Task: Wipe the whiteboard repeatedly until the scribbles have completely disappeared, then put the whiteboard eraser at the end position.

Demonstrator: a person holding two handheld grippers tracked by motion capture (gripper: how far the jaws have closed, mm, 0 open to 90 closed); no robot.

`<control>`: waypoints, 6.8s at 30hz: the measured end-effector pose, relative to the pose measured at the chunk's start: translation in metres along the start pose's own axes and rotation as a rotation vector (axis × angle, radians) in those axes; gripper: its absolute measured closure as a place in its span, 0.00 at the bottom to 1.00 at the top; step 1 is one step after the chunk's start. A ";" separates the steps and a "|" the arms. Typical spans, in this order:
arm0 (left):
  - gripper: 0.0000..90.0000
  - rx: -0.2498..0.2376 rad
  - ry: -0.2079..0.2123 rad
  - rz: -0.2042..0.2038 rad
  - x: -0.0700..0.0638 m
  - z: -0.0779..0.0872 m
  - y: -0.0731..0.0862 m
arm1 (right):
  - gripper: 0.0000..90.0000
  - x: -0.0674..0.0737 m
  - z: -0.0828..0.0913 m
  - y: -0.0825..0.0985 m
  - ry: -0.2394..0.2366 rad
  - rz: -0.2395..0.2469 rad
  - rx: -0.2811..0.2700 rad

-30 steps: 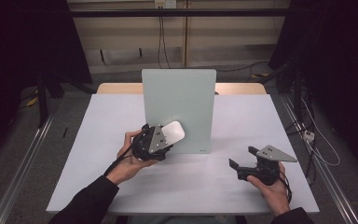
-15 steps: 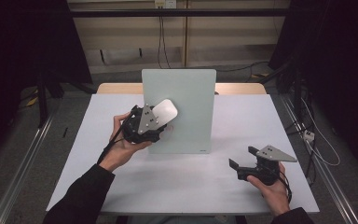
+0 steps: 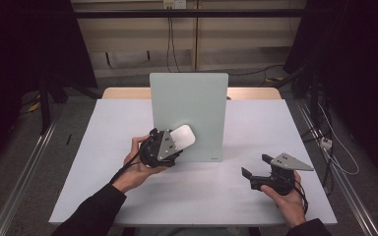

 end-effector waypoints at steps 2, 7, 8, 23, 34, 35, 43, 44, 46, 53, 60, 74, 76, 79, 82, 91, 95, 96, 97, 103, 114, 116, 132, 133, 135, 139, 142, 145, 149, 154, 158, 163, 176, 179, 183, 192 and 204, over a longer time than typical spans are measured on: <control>0.34 0.014 0.012 -0.014 -0.005 -0.003 0.004 | 0.10 0.000 0.000 0.000 -0.001 0.001 -0.001; 0.34 0.042 0.046 -0.021 -0.014 -0.010 0.009 | 0.10 0.000 0.000 0.000 0.001 -0.002 0.000; 0.34 0.048 0.048 -0.025 -0.017 -0.011 0.010 | 0.10 0.000 0.000 0.000 0.000 -0.001 -0.001; 0.34 -0.031 0.053 0.040 0.012 0.003 -0.014 | 0.10 0.000 0.000 0.000 0.000 -0.001 -0.001; 0.34 -0.059 0.014 0.030 0.017 0.007 -0.016 | 0.10 0.000 0.000 0.000 0.000 0.000 0.000; 0.34 -0.050 0.018 0.017 0.012 0.004 -0.013 | 0.10 0.000 0.000 0.000 0.000 0.000 0.000; 0.34 0.004 0.068 -0.057 -0.017 -0.015 0.002 | 0.10 0.000 0.000 0.000 0.000 0.000 0.000; 0.34 0.005 0.071 -0.055 -0.019 -0.016 0.002 | 0.10 0.000 0.000 0.000 0.000 0.000 -0.001; 0.34 0.014 0.086 -0.056 -0.022 -0.019 0.003 | 0.10 0.000 0.000 0.000 0.000 0.000 0.000; 0.34 0.033 0.120 -0.073 -0.034 -0.028 0.007 | 0.10 0.000 0.000 0.000 -0.001 -0.003 -0.002; 0.34 0.047 0.154 -0.065 -0.037 -0.031 0.011 | 0.10 0.000 0.000 0.000 -0.002 -0.005 -0.003; 0.34 -0.022 0.068 -0.007 -0.006 -0.009 -0.003 | 0.10 0.000 0.000 0.000 -0.001 -0.001 0.000; 0.34 -0.036 0.056 0.008 0.000 -0.005 -0.006 | 0.10 0.000 0.000 0.000 0.000 -0.003 0.000; 0.34 -0.059 0.037 0.040 0.010 0.002 -0.010 | 0.10 0.000 0.000 0.000 0.000 -0.002 0.001; 0.34 -0.059 0.033 0.063 0.019 0.008 -0.011 | 0.10 0.001 0.000 0.000 -0.005 0.000 -0.001; 0.34 -0.122 0.000 0.163 0.041 0.024 -0.016 | 0.10 0.001 -0.001 -0.001 -0.006 -0.005 -0.002; 0.35 -0.114 0.014 0.181 0.044 0.028 -0.014 | 0.10 0.001 -0.002 -0.001 -0.007 -0.010 -0.001; 0.35 -0.111 0.017 0.185 0.044 0.029 -0.014 | 0.10 0.001 -0.002 -0.001 -0.006 -0.009 -0.001; 0.34 -0.113 0.015 0.188 0.044 0.030 -0.014 | 0.10 0.001 -0.003 -0.001 -0.006 -0.010 0.000; 0.34 -0.131 0.045 0.230 0.048 0.040 -0.016 | 0.10 0.000 -0.004 -0.001 -0.005 -0.012 0.001; 0.35 -0.099 0.083 0.256 0.045 0.047 -0.015 | 0.10 0.000 -0.001 0.000 -0.005 -0.006 -0.003; 0.34 -0.096 0.098 0.254 0.043 0.048 -0.016 | 0.10 0.001 0.000 -0.001 -0.007 -0.005 -0.003; 0.34 -0.009 0.245 0.304 0.036 0.050 -0.015 | 0.10 0.002 -0.003 -0.002 -0.015 -0.001 -0.004; 0.34 -0.003 0.254 0.308 0.035 0.049 -0.015 | 0.10 0.002 -0.002 -0.002 -0.012 -0.005 -0.004; 0.34 0.004 0.262 0.310 0.034 0.049 -0.015 | 0.10 0.002 -0.001 -0.001 -0.017 -0.005 -0.005; 0.34 0.050 0.295 0.311 0.029 0.045 -0.012 | 0.10 0.002 0.000 -0.001 -0.016 -0.004 -0.008; 0.34 0.075 0.326 0.319 0.024 0.044 -0.010 | 0.10 0.002 0.000 -0.001 -0.018 -0.004 -0.008; 0.34 0.098 0.353 0.316 0.020 0.042 -0.009 | 0.10 0.002 -0.001 -0.001 -0.017 -0.004 -0.009; 0.34 0.140 0.374 0.303 0.012 0.037 -0.006 | 0.10 0.003 -0.001 -0.001 -0.018 -0.003 -0.006; 0.34 0.171 0.384 0.266 0.001 0.034 -0.004 | 0.10 0.003 -0.001 -0.001 -0.016 0.002 -0.005; 0.34 0.230 0.403 0.214 -0.013 0.028 -0.003 | 0.10 0.002 -0.001 -0.001 -0.019 -0.002 -0.005; 0.34 0.270 0.430 0.185 -0.024 0.022 -0.002 | 0.10 0.003 -0.002 -0.001 -0.021 0.001 -0.003; 0.34 0.359 0.466 0.168 -0.039 0.004 0.004 | 0.10 0.003 -0.002 -0.001 -0.025 0.005 -0.003; 0.34 0.373 0.479 0.163 -0.044 -0.002 0.005 | 0.10 0.003 -0.002 -0.001 -0.025 0.005 -0.001; 0.34 0.382 0.476 0.149 -0.049 -0.008 0.003 | 0.10 0.003 -0.002 -0.001 -0.024 0.003 0.002; 0.34 0.409 0.490 0.141 -0.059 -0.015 0.004 | 0.10 0.003 -0.002 -0.001 -0.024 0.002 -0.003; 0.34 0.419 0.490 0.115 -0.065 -0.023 0.007 | 0.10 0.003 -0.002 -0.001 -0.024 0.003 -0.006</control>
Point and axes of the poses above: each handheld gripper's, and its own axes: z roughly backward along the jaws, y roughly out of its underside, x roughly to its left, the point moved 3 cm from there along -z, roughly forward along the jaws, and after that the axes turned 15 degrees about z, right-handed, at the moved point
